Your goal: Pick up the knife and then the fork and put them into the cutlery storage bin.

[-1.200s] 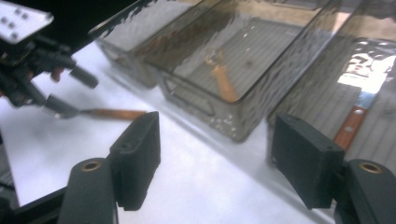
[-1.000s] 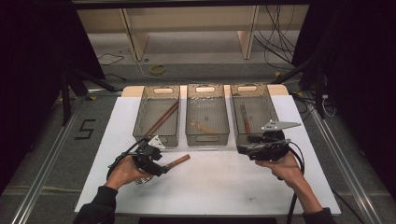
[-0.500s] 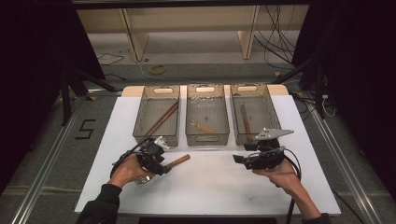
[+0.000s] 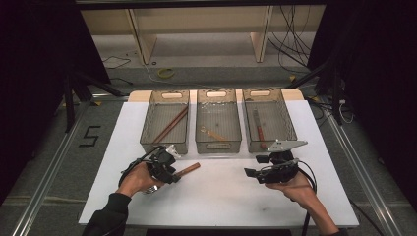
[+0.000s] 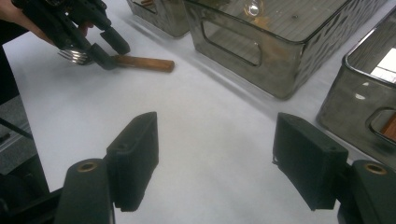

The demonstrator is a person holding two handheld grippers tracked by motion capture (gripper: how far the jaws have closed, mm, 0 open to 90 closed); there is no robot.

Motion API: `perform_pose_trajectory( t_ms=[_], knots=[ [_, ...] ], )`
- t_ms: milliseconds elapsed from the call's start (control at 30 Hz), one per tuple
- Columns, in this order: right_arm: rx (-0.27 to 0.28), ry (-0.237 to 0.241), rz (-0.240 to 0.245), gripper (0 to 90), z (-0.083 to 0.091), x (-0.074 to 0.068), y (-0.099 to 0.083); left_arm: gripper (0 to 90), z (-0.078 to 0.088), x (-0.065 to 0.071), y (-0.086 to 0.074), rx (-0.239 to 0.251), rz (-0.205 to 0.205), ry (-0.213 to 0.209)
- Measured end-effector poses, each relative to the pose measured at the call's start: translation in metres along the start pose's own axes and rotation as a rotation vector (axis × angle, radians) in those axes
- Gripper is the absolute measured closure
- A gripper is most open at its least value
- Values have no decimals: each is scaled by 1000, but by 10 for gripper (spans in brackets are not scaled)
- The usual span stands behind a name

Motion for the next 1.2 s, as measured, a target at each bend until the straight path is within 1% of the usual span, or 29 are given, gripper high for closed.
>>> perform_pose_trajectory(
  t_ms=[100,133,267,333,433,500,733,767,800,833,933,1033,1100,1133,1200],
  knots=[
    [-2,0,2,322,0,0,-1,632,-1,2,1,-4,-18,-2],
    [-4,2,0,321,0,0,-1,641,-2,3,1,-12,-26,-2],
    [-6,4,1,322,0,0,-1,671,-3,4,2,-17,-42,23],
    [-7,2,0,322,0,0,-2,687,-3,4,2,-23,-53,27],
    [-8,1,0,322,0,0,-2,712,-4,6,3,-20,-68,32],
    [-8,0,0,323,0,0,-2,749,-4,6,3,-17,-78,34],
    [-1,0,1,325,2,1,-1,762,-4,9,3,-13,-95,47],
    [0,1,0,325,2,1,-1,763,-3,9,3,-20,-101,44],
    [0,2,-1,325,2,0,-1,763,-3,10,3,-24,-105,31],
    [1,2,0,325,2,0,-1,764,-3,12,4,-20,-107,24],
    [2,4,1,325,2,0,0,764,-3,18,6,-28,-125,5],
    [1,7,4,325,1,-2,0,766,-1,25,9,-19,-137,-10],
    [0,10,9,325,1,-4,1,766,1,31,12,-16,-158,-25],
    [2,13,12,325,1,-5,1,766,2,33,14,-9,-165,-22],
    [2,16,16,325,0,-7,2,767,5,38,17,0,-175,-32]
  ],
)
Point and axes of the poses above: each handheld gripper's, and its own axes: z roughly backward along the jaws, y roughly out of its top, x roughly to its right, the point moved 6 cm from there along -z, roughly forward along the jaws, and after that the axes turned 3 degrees about -y, right-handed, at the moved point
